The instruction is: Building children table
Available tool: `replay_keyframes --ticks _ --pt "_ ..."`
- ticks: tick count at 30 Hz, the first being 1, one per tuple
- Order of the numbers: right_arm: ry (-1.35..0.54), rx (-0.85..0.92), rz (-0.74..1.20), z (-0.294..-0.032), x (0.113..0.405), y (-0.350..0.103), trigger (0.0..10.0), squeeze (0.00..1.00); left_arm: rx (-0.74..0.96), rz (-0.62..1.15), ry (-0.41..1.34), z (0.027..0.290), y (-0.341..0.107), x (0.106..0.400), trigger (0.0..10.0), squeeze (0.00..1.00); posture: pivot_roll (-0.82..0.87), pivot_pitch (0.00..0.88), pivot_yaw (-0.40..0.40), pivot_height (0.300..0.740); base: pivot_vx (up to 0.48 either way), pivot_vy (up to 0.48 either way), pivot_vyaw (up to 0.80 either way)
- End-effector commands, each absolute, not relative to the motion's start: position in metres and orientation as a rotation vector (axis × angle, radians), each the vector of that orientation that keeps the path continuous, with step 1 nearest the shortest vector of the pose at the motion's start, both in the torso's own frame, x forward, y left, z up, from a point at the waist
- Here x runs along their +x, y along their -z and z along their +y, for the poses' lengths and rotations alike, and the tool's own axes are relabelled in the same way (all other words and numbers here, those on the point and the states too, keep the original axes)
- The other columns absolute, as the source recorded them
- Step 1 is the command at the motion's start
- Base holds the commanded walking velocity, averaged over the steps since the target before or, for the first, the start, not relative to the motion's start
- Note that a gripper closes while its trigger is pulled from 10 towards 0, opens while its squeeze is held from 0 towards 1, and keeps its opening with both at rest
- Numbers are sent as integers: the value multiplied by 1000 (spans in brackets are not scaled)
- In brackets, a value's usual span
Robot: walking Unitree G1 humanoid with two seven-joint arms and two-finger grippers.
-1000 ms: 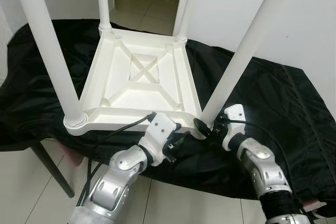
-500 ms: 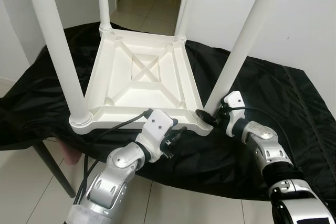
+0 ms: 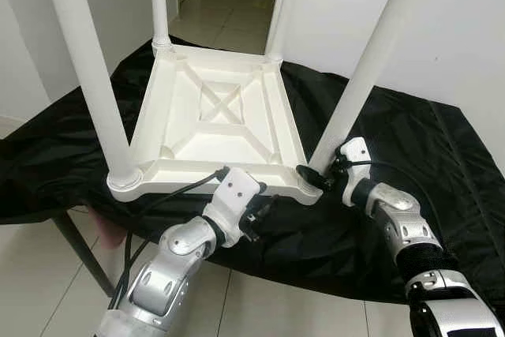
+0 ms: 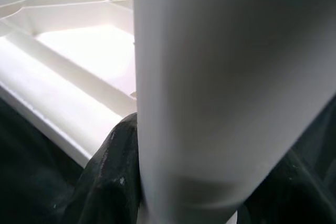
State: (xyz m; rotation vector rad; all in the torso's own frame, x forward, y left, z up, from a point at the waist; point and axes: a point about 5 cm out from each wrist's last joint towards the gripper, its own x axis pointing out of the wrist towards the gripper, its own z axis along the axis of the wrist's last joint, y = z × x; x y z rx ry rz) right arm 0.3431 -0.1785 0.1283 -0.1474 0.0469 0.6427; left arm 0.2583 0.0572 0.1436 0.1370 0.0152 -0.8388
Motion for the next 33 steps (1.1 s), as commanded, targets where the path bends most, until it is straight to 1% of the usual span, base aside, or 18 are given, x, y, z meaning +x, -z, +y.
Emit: replay_keyframes --ticks 1,2,6,8,9,11,13,15,16,20,22,23,25,28,29,30,31,33 --pt "-560 -152 66 -182 343 -126 10000 0 130 23 865 54 -143 256 10000 0 44 0 -120 740 0 0 0" --pt "-560 -152 66 -182 343 -126 10000 0 130 23 865 54 -143 256 10000 0 44 0 -120 740 0 0 0" --pt "-446 -147 50 -176 341 -129 10000 0 127 26 882 50 -142 253 10000 0 39 0 -123 740 0 0 0" --pt "-276 -81 62 -167 334 -126 10000 0 120 33 890 49 -141 251 10000 0 28 2 -120 740 0 0 0" --pt "-276 -81 62 -167 334 -126 10000 0 120 33 890 49 -141 251 10000 0 28 2 -120 740 0 0 0" --pt "-132 -18 93 -157 324 -120 10000 0 114 39 894 48 -140 250 10000 0 21 12 -116 740 0 0 0" --pt "-93 0 99 -153 321 -119 10000 0 112 42 896 48 -140 250 10000 0 21 12 -116 740 0 0 0" --pt "1 30 105 -143 316 -117 10000 0 110 45 900 47 -140 249 10000 0 13 20 -113 740 0 0 0" --pt "89 19 92 -133 313 -118 10000 0 110 45 901 47 -140 250 10000 0 8 25 -113 740 0 0 0" --pt "111 20 88 -129 313 -119 10000 0 110 45 901 47 -140 250 10000 0 8 25 -113 740 0 0 0" --pt "126 68 102 -117 311 -119 10000 0 107 45 898 46 -140 251 10000 0 8 25 -113 740 0 0 0" --pt "126 68 102 -117 311 -119 10000 0 107 45 898 46 -140 251 10000 0 8 25 -113 740 0 0 0" --pt "73 74 94 -110 306 -125 10000 0 105 44 893 46 -141 251 10000 0 5 35 -115 740 0 0 0" --pt "67 85 91 -113 303 -127 10000 0 102 45 892 47 -141 251 10000 0 5 35 -115 740 0 0 0" --pt "56 119 82 -114 302 -129 10000 361 103 45 892 47 -141 251 10000 0 4 36 -117 740 0 0 0" --pt "43 126 61 -118 302 -131 10000 1000 104 45 891 47 -141 251 10000 0 4 36 -118 740 0 0 0" --pt "43 126 61 -118 302 -131 10000 1000 104 45 891 47 -141 251 10000 0 4 36 -118 740 0 0 0" --pt "-7 111 -7 -129 299 -136 10000 1000 105 44 886 48 -142 252 10000 0 9 36 -118 740 0 0 0"
